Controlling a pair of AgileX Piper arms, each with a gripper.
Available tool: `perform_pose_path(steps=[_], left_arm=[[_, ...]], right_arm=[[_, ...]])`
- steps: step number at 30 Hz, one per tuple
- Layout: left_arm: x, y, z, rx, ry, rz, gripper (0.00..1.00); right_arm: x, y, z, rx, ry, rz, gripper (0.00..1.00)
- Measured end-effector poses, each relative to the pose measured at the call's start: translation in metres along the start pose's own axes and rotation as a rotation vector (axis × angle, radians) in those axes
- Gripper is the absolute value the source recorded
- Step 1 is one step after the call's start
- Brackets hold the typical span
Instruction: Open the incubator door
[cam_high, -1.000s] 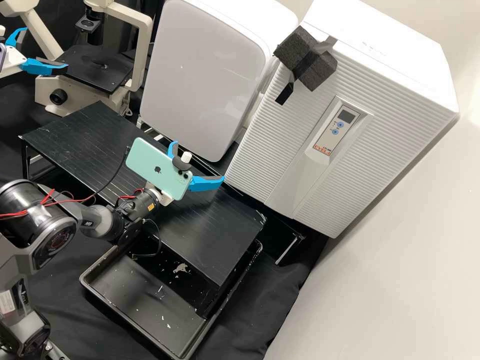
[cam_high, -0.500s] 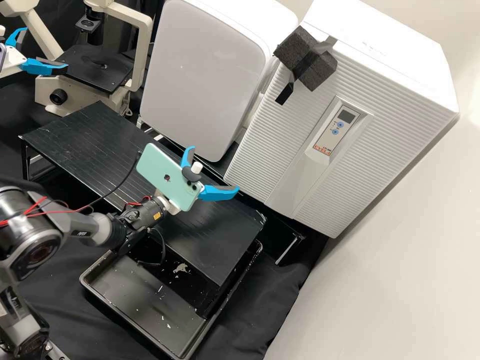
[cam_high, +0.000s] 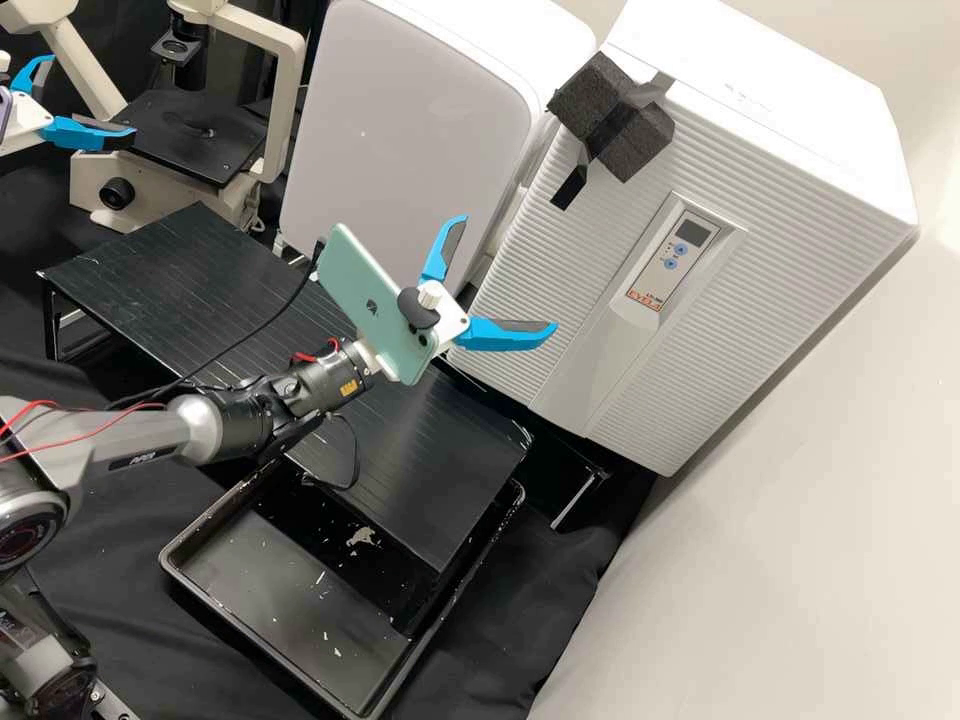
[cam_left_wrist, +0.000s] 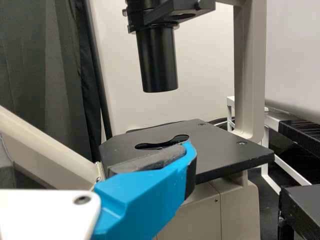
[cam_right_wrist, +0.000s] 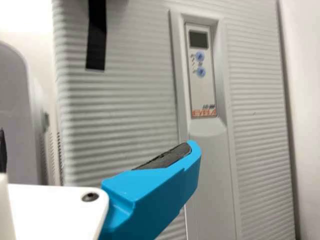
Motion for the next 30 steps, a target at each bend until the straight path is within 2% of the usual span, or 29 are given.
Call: perform_pose_path(steps=[7, 14, 16, 20, 24, 26, 30], left_arm=[[0.000, 0.000, 0.000, 0.000, 0.000, 0.000, 1.00], [0.000, 0.000, 0.000, 0.000, 0.000, 0.000, 1.00], [0.000, 0.000, 0.000, 0.000, 0.000, 0.000, 1.00], [0.000, 0.000, 0.000, 0.000, 0.000, 0.000, 1.00], [0.000, 0.000, 0.000, 0.000, 0.000, 0.000, 1.00], [0.000, 0.000, 0.000, 0.000, 0.000, 0.000, 1.00], [0.000, 0.000, 0.000, 0.000, 0.000, 0.000, 1.00]], right_arm=[[0.010, -0.007, -0.026, -0.059, -0.068, 0.069, 1.00], [0.010, -0.019, -0.054, -0.117, -0.107, 0.071, 1.00], [0.009, -0.019, -0.062, -0.134, -0.135, 0.098, 1.00], [0.012, -0.016, -0.076, -0.166, -0.215, 0.203, 1.00], [0.018, -0.021, -0.079, -0.212, -0.281, 0.274, 1.00], [0.021, -0.028, -0.076, -0.233, -0.311, 0.269, 1.00], [0.028, -0.040, -0.072, -0.271, -0.325, 0.251, 1.00]])
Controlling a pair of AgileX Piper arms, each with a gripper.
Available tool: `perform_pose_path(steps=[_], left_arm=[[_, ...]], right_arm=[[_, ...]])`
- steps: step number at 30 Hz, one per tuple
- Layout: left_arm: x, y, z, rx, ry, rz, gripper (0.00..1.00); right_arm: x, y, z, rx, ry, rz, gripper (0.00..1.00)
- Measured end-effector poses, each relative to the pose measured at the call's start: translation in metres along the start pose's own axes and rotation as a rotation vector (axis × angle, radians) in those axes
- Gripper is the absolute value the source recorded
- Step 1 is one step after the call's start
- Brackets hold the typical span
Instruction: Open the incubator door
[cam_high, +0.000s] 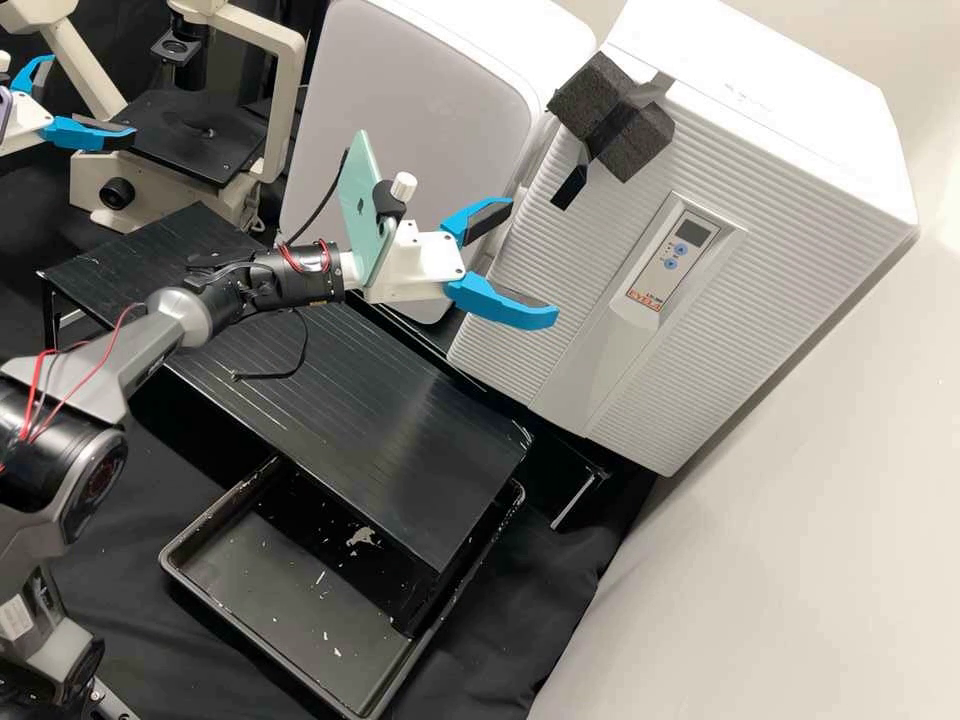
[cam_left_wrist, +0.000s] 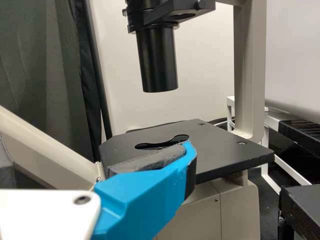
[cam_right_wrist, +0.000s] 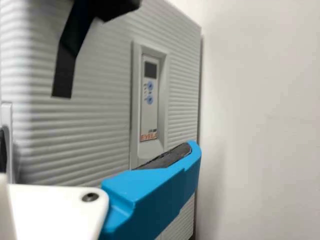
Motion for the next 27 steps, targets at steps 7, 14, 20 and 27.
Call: perform_pose_path(steps=[7, 14, 20, 27], left_arm=[[0.000, 0.000, 0.000, 0.000, 0.000, 0.000, 1.00], [0.000, 0.000, 0.000, 0.000, 0.000, 0.000, 1.00], [0.000, 0.000, 0.000, 0.000, 0.000, 0.000, 1.00], [0.000, 0.000, 0.000, 0.000, 0.000, 0.000, 1.00]], right_arm=[[0.002, -0.011, -0.003, -0.017, -0.001, -0.013, 1.00], [0.005, -0.021, -0.008, -0.043, -0.003, -0.014, 1.00], [0.007, -0.027, -0.008, -0.073, -0.008, -0.016, 1.00], [0.012, -0.023, -0.003, -0.062, -0.045, 0.012, 1.00]])
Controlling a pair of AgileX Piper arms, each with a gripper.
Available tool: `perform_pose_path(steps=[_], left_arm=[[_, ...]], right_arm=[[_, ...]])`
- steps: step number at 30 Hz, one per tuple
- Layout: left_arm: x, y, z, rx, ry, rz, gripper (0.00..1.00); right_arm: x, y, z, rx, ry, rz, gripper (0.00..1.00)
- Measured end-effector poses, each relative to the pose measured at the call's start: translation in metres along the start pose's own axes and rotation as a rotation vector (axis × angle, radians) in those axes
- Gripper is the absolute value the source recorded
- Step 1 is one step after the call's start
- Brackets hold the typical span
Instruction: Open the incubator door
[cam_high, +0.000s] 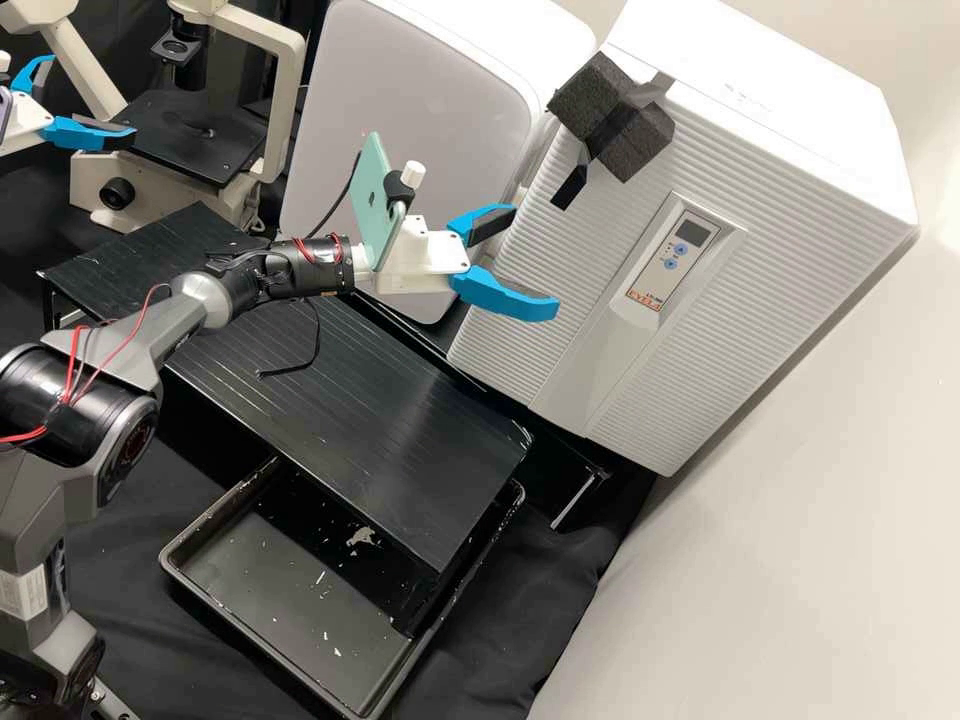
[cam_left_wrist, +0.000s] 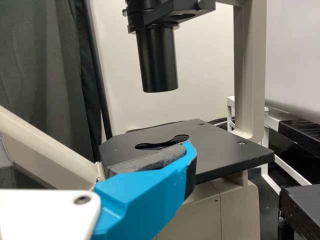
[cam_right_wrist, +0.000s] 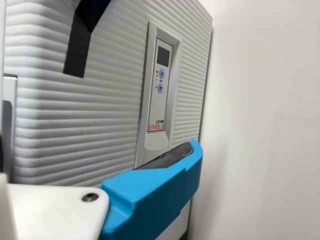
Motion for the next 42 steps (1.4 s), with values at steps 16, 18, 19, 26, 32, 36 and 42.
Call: perform_pose_path(steps=[16, 18, 19, 26, 32, 36, 42], left_arm=[[0.000, 0.000, 0.000, 0.000, 0.000, 0.000, 1.00], [0.000, 0.000, 0.000, 0.000, 0.000, 0.000, 1.00], [0.000, 0.000, 0.000, 0.000, 0.000, 0.000, 1.00], [0.000, 0.000, 0.000, 0.000, 0.000, 0.000, 1.00], [0.000, 0.000, 0.000, 0.000, 0.000, 0.000, 1.00], [0.000, 0.000, 0.000, 0.000, 0.000, 0.000, 1.00], [0.000, 0.000, 0.000, 0.000, 0.000, 0.000, 1.00]], right_arm=[[0.000, 0.008, 0.001, -0.018, -0.015, 0.009, 1.00], [-0.001, 0.013, 0.000, -0.009, -0.014, 0.003, 1.00], [-0.001, 0.015, 0.000, -0.006, -0.013, 0.004, 1.00], [-0.002, 0.024, -0.001, 0.015, -0.012, 0.006, 1.00], [-0.002, 0.021, 0.000, 0.009, -0.015, 0.008, 1.00], [-0.002, 0.020, 0.000, 0.008, -0.016, 0.007, 1.00], [-0.001, 0.015, 0.002, -0.006, -0.025, 0.011, 1.00]])
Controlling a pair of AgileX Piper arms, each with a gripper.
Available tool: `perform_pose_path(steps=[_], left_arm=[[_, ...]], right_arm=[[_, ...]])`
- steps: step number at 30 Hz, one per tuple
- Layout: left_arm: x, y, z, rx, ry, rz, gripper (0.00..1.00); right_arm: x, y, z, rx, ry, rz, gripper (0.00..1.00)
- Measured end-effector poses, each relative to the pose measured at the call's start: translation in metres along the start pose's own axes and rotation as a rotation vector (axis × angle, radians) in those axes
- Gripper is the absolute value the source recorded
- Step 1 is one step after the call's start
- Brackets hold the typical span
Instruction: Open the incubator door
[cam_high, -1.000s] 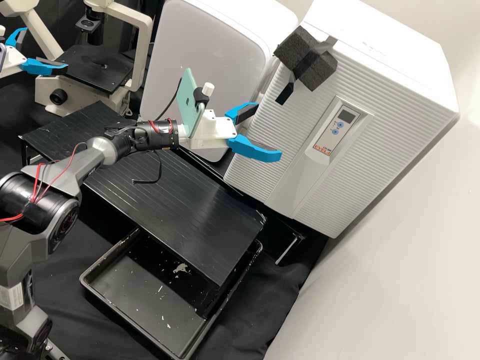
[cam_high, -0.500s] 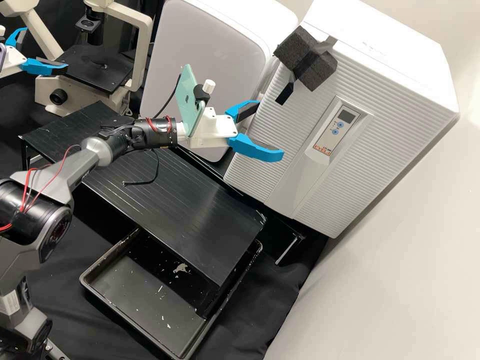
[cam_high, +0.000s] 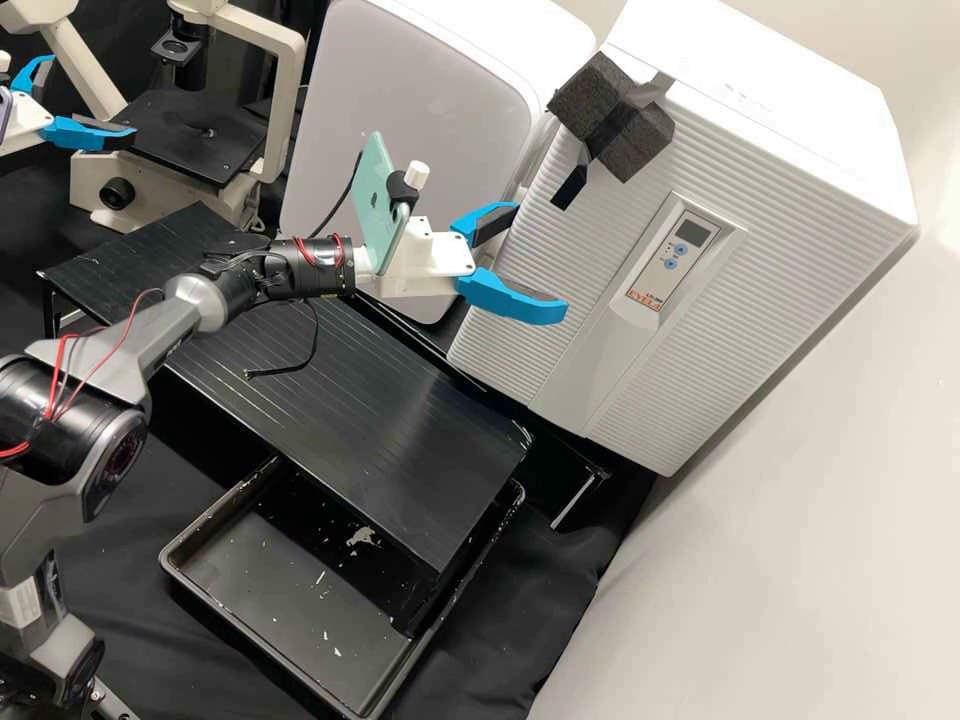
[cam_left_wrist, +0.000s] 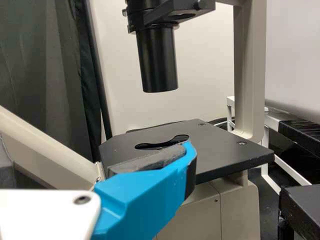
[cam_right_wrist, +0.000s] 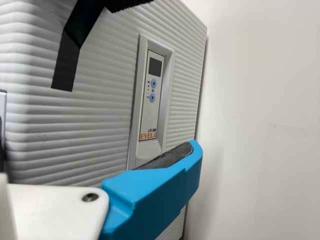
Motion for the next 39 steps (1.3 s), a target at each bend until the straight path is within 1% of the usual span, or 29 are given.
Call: perform_pose_path(steps=[4, 14, 17, 21, 24, 27, 28, 32, 39], left_arm=[[0.000, 0.000, 0.000, 0.000, 0.000, 0.000, 1.00], [0.000, 0.000, 0.000, 0.000, 0.000, 0.000, 1.00], [0.000, 0.000, 0.000, 0.000, 0.000, 0.000, 1.00], [0.000, 0.000, 0.000, 0.000, 0.000, 0.000, 1.00], [0.000, 0.000, 0.000, 0.000, 0.000, 0.000, 1.00], [0.000, 0.000, 0.000, 0.000, 0.000, 0.000, 1.00], [0.000, 0.000, 0.000, 0.000, 0.000, 0.000, 1.00], [0.000, 0.000, 0.000, 0.000, 0.000, 0.000, 1.00], [0.000, 0.000, 0.000, 0.000, 0.000, 0.000, 1.00]], right_arm=[[0.001, -0.003, -0.001, -0.004, -0.007, 0.013, 1.00], [-0.001, -0.004, -0.002, -0.005, -0.005, 0.012, 1.00], [-0.002, -0.004, -0.002, -0.012, -0.003, 0.011, 1.00], [-0.006, 0.003, -0.002, -0.003, 0.004, 0.009, 1.00], [-0.009, 0.011, -0.004, 0.016, 0.011, 0.015, 1.00], [-0.009, 0.012, -0.004, 0.017, 0.013, 0.018, 1.00], [-0.009, 0.011, -0.004, 0.015, 0.013, 0.017, 1.00], [-0.008, 0.003, -0.004, -0.014, 0.011, 0.009, 1.00], [-0.001, -0.010, -0.007, -0.029, 0.004, 0.007, 1.00]])
